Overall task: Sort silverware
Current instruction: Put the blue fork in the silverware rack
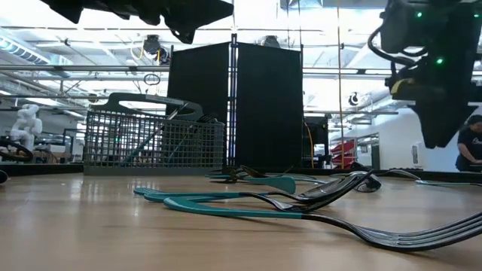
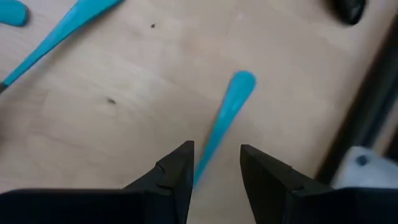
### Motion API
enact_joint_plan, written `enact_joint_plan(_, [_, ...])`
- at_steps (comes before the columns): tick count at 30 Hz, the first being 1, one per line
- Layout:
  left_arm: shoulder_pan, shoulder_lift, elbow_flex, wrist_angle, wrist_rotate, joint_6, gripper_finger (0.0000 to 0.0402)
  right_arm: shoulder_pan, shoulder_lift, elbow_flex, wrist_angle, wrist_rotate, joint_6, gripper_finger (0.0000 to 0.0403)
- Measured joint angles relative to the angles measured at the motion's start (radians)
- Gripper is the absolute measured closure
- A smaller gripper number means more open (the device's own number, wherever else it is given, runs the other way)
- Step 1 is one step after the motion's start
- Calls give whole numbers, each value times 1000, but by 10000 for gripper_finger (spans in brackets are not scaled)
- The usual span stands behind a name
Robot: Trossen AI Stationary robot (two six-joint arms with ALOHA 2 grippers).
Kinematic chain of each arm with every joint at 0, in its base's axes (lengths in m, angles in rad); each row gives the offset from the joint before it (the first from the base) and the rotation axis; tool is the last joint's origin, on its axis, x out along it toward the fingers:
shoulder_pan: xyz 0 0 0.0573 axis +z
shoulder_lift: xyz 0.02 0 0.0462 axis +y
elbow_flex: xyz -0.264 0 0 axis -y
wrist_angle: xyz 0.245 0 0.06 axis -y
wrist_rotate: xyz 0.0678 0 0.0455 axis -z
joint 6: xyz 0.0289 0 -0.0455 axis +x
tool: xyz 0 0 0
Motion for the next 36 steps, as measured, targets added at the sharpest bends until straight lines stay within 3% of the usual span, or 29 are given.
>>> enact_joint_plan(9, [7, 0, 0, 2, 0, -1, 217, -9, 49, -105, 130, -136, 137, 277])
enact_joint_plan(20, [7, 0, -1, -2, 0, -1, 217, -8, 110, -189, 282, -246, 110, 282])
enact_joint_plan(24, [7, 0, -1, -11, 0, 0, 217, -8, 124, -189, 292, -252, 80, 312])
enact_joint_plan(29, [7, 0, -1, -14, 0, -12, 217, -8, 125, -189, 304, -249, 39, 386])
enact_joint_plan(36, [8, 0, -1, -11, -1, -66, 217, -6, 134, -142, 282, -194, -29, 399])
